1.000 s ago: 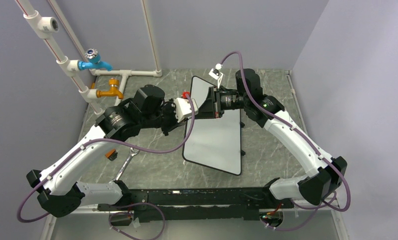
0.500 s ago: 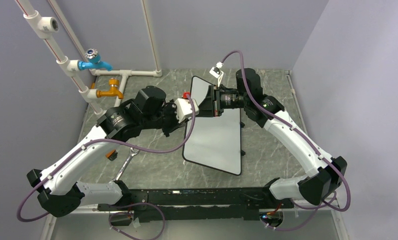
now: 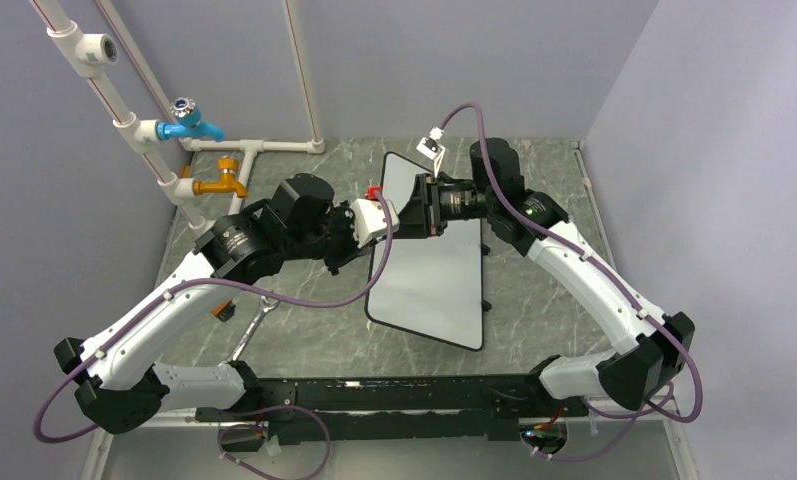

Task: Write a sentence on the whiteboard
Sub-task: Open the pen cap from the whiteboard marker.

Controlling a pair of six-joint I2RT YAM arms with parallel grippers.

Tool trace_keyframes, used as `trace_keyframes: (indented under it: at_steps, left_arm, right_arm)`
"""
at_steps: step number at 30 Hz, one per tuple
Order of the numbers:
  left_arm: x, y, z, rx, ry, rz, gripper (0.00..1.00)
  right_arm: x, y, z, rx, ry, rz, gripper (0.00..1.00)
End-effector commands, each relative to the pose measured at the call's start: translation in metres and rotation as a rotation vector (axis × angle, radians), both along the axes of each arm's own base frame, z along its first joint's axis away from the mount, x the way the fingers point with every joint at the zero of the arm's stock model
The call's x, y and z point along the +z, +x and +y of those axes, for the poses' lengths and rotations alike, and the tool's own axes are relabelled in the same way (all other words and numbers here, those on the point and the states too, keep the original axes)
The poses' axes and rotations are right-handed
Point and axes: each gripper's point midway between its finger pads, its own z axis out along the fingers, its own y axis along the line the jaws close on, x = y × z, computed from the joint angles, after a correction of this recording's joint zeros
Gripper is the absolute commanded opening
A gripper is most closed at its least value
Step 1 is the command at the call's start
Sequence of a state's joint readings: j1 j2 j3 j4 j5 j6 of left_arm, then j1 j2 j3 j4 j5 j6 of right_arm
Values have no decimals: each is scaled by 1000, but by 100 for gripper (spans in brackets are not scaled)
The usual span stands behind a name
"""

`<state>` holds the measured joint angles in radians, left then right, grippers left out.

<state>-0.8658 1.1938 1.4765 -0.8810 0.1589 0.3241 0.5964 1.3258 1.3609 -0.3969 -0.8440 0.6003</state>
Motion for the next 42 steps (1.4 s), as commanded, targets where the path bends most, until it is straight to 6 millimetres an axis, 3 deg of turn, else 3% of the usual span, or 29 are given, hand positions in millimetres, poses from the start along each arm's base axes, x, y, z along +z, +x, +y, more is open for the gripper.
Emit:
trace_keyframes:
  at_steps: [1,10,13,18,22,30,42]
  left_arm:
    - [22,3,-9,-24,-52,-63,0]
    - [21,3,-12,-32,-53,-51,0]
    - [22,2,-12,-32,-57,-53,0]
    - [22,2,-10,-27,-56,-56,0]
    - [21,2,-7,-11,-51,-56,0]
    - [16,1,6,25,-33,-65,0]
    - [6,2,30,131,-30,-56,0]
  right_arm:
    - [7,-10,4,57,8,-33,31]
    - [5,-9,9,53,3,-36,29]
    - [6,-8,11,45,10,-38,21]
    - [6,-6,12,26,15,-37,0]
    - [8,-3,9,-7,11,-48,0]
    - [13,1,-12,-72,-26,-81,0]
    - [15,13,-61,-175,-7,-82,0]
